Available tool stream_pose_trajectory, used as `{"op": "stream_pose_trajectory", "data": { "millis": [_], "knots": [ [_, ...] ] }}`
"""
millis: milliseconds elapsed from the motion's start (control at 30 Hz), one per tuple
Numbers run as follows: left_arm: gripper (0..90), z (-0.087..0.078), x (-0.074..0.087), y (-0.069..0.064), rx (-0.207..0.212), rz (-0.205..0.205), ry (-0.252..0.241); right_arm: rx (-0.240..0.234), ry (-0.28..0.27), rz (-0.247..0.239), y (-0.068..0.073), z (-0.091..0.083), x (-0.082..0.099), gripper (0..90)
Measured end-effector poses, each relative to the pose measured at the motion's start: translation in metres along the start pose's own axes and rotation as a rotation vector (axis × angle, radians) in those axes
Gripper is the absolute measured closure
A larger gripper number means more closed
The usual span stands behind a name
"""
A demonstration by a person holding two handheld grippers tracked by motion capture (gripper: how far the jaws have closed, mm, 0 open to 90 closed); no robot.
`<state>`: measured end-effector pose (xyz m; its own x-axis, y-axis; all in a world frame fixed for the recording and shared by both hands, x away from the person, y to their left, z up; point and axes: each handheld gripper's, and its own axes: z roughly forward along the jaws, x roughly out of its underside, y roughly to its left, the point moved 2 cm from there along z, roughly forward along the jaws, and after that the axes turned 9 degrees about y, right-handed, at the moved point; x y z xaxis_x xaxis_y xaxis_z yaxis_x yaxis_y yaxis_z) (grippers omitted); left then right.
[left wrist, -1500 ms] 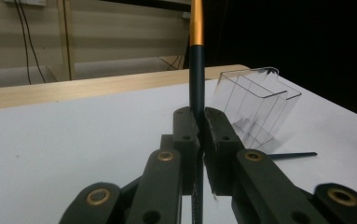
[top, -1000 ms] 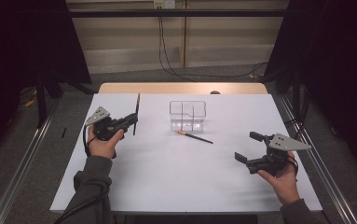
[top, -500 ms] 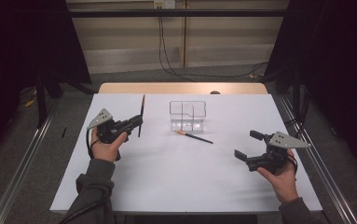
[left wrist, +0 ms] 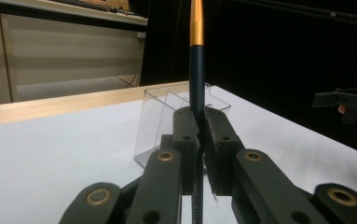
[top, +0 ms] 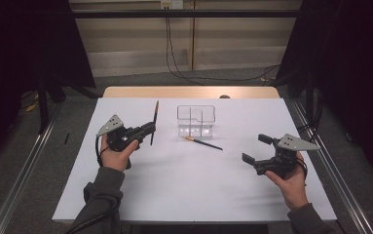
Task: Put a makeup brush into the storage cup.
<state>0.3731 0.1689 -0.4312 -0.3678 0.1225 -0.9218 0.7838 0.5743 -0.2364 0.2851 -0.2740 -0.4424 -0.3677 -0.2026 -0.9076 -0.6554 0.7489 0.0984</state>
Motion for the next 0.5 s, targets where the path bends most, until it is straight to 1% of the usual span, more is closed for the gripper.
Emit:
{"op": "stream_pose_trajectory", "data": {
  "millis": [33, 67, 100, 133, 200, 233, 267, 300, 367, 400, 433, 467, 500],
  "knots": [
    [84.3, 0.000, 0.000, 0.000, 0.004, 0.012, 0.006, 0.001, -0.001, -0.001, 0.000, 0.000, -0.001, 0.0],
    [84.3, 0.002, 0.001, -0.002, 0.001, -0.005, -0.006, 0.001, -0.001, 0.002, 0.000, 0.001, -0.001, 0.0],
    [84.3, 0.002, 0.001, -0.002, 0.017, 0.004, 0.002, 0.001, -0.002, 0.002, 0.000, 0.001, -0.001, 0.0],
    [84.3, 0.003, 0.002, -0.002, 0.017, -0.002, -0.003, 0.001, 0.000, 0.001, 0.000, 0.001, -0.002, 0.0],
    [84.3, 0.003, 0.002, -0.003, 0.024, 0.009, 0.002, 0.000, 0.003, 0.000, 0.000, 0.002, -0.002, 0.0],
    [84.2, 0.004, 0.002, -0.005, 0.025, 0.002, -0.003, 0.001, 0.001, 0.003, 0.001, 0.002, -0.003, 0.0],
    [84.2, 0.005, 0.001, -0.006, 0.024, 0.003, -0.005, 0.001, 0.000, 0.001, 0.001, 0.002, -0.003, 0.0],
    [84.3, 0.005, 0.001, -0.007, 0.031, 0.017, 0.004, 0.000, 0.001, -0.001, 0.001, 0.003, -0.003, 0.0],
    [84.3, 0.008, 0.000, -0.010, 0.052, 0.013, -0.008, -0.002, 0.004, 0.003, 0.001, 0.003, -0.003, 0.0],
    [84.2, 0.009, -0.001, -0.012, 0.047, 0.007, -0.007, -0.002, 0.004, 0.001, 0.002, 0.004, -0.003, 0.0],
    [84.3, 0.010, -0.001, -0.014, 0.054, 0.022, -0.005, -0.001, 0.004, -0.001, 0.002, 0.004, -0.004, 0.0],
    [84.3, 0.011, -0.001, -0.016, 0.059, 0.013, -0.003, 0.000, 0.005, -0.001, 0.002, 0.004, -0.004, 0.0],
    [84.3, 0.012, -0.001, -0.016, 0.061, 0.020, -0.001, -0.003, 0.005, 0.000, 0.002, 0.004, -0.004, 0.0]
  ]
}}
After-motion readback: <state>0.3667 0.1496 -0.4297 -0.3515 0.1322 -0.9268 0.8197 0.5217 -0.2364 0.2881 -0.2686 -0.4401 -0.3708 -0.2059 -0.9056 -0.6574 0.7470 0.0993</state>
